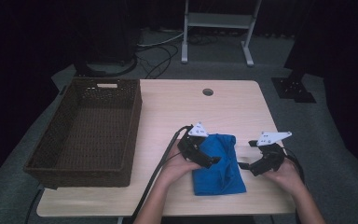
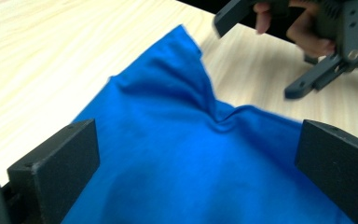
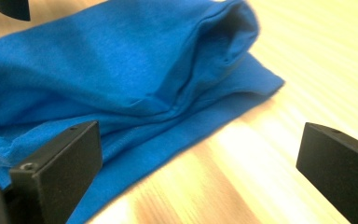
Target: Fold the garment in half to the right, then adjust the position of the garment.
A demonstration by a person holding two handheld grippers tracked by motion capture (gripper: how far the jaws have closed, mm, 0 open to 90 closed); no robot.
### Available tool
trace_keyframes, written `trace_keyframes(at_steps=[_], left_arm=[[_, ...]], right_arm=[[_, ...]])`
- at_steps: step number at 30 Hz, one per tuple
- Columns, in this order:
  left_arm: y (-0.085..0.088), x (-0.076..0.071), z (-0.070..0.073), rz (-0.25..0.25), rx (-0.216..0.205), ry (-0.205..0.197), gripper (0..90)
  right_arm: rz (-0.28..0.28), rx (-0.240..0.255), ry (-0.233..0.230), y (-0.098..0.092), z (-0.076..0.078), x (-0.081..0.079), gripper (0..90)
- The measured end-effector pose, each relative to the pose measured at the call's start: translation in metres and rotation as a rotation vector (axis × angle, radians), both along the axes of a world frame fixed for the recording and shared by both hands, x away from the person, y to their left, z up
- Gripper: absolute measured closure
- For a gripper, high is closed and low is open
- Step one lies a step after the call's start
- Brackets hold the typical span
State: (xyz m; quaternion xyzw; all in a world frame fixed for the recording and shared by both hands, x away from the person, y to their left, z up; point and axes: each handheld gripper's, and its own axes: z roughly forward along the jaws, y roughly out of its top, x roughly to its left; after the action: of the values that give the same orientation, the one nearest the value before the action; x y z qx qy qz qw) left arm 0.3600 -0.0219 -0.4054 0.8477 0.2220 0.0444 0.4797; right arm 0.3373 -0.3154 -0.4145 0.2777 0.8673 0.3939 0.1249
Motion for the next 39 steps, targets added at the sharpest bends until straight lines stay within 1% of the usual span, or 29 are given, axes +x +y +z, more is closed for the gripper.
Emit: trace_keyframes(at_steps=[4,7,11,18,21,22,25,27,29,31,32,33,34,36,39], left_arm=[[0.012,0.001,0.000,0.033,0.012,-0.010,0.0],[0.021,0.002,-0.002,0.058,0.032,-0.013,0.0],[0.031,0.003,-0.004,0.085,0.035,-0.011,0.0],[0.040,0.004,-0.006,0.115,0.043,-0.014,0.0],[0.042,0.006,-0.006,0.138,0.060,-0.039,0.0],[0.042,0.007,-0.006,0.147,0.063,-0.041,0.0],[0.042,0.013,-0.006,0.174,0.081,-0.053,0.0],[0.042,0.017,-0.007,0.185,0.083,-0.051,0.0],[0.041,0.021,-0.008,0.203,0.095,-0.063,0.0],[0.040,0.026,-0.009,0.215,0.095,-0.065,0.0],[0.040,0.028,-0.010,0.221,0.104,-0.067,0.0],[0.040,0.028,-0.010,0.221,0.104,-0.067,0.0],[0.038,0.031,-0.011,0.233,0.119,-0.071,0.0],[0.037,0.035,-0.013,0.244,0.129,-0.073,0.0],[0.035,0.038,-0.017,0.252,0.168,-0.071,0.0]], right_arm=[[-0.024,0.017,-0.008,-0.007,0.004,0.000,0.0],[-0.031,0.028,-0.012,-0.011,0.007,0.000,0.0],[-0.037,0.034,-0.015,-0.013,0.008,0.000,0.0],[-0.042,0.037,-0.019,-0.013,0.009,0.000,0.0],[-0.048,0.044,-0.027,-0.012,0.012,0.002,0.0],[-0.048,0.049,-0.030,-0.011,0.013,0.004,0.0],[-0.048,0.053,-0.039,-0.007,0.015,0.010,0.0],[-0.049,0.053,-0.045,-0.002,0.017,0.016,0.0],[-0.046,0.058,-0.052,0.004,0.017,0.023,0.0],[-0.044,0.062,-0.048,0.009,0.017,0.030,0.0],[-0.043,0.062,-0.048,0.012,0.017,0.034,0.0],[-0.043,0.063,-0.044,0.014,0.016,0.038,0.0],[-0.044,0.067,-0.047,0.016,0.015,0.042,0.0],[-0.052,0.069,-0.040,0.019,0.013,0.050,0.0],[-0.063,0.063,-0.041,0.023,0.007,0.061,0.0]])
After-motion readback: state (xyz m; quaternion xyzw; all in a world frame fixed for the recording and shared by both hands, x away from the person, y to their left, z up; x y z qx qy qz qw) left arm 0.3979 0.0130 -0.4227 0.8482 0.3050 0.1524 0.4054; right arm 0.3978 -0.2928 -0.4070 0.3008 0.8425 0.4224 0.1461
